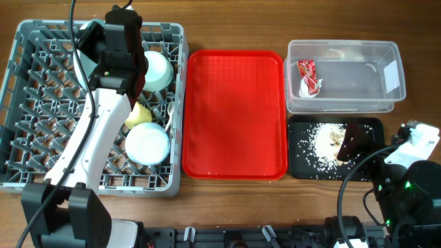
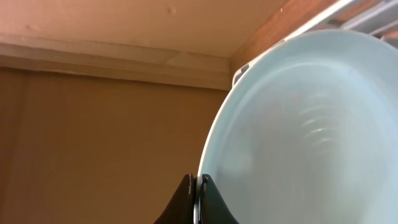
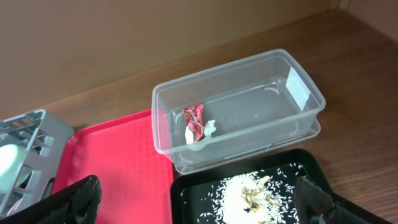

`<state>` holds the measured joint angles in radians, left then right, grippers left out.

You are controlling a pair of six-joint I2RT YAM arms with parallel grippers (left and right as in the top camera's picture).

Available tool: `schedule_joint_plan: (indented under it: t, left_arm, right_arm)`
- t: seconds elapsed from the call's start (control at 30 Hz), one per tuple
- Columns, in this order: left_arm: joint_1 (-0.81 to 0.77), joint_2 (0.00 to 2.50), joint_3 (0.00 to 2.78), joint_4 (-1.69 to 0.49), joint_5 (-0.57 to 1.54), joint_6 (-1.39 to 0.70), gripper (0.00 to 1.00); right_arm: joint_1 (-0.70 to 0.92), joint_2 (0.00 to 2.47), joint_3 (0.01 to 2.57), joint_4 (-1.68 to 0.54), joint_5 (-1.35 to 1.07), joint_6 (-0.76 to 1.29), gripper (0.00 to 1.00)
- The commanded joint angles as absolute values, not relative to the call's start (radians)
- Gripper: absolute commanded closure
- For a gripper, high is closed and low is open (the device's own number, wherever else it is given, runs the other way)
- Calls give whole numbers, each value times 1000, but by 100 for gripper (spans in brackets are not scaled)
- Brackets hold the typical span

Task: Sort waste into correct bins and load items into the dishwasher rack
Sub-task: 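Carry the plate to the rack's back and stand it upright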

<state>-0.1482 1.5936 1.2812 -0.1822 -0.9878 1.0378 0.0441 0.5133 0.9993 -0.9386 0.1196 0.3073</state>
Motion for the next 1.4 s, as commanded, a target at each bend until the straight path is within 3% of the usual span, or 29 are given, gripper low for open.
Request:
schedule_joint_plan:
  t: [0.0,0.63,0.8,1.17,1.3,1.33,1.37]
  left_arm:
    - [-140,1590,1281,-199,-1005,1061,96]
    - [-140,1691,1281,-298,-928,921,96]
    - [-142,1704,1280,-333,-920,772,96]
    - [-286,1704,1280,-448,-921,641,95]
    - [-324,1704,1280,-473,-922,637,71]
    - [-323,1703,1280,-471,-926,608,46]
    - [-321,1702,1280,-472,-926,591,38]
  right_arm:
    - [41,513,1007,-936,110,290,0]
    - [41,513,1007,-936,110,291,0]
    - [41,513,1007,-936,110,290,0]
    - [41,513,1007,-936,110,291,0]
    - [41,513,1007,-936,110,291,0]
    - [41,513,1007,-937,110,290,0]
    - [41,513,1007,-936,110,290,1]
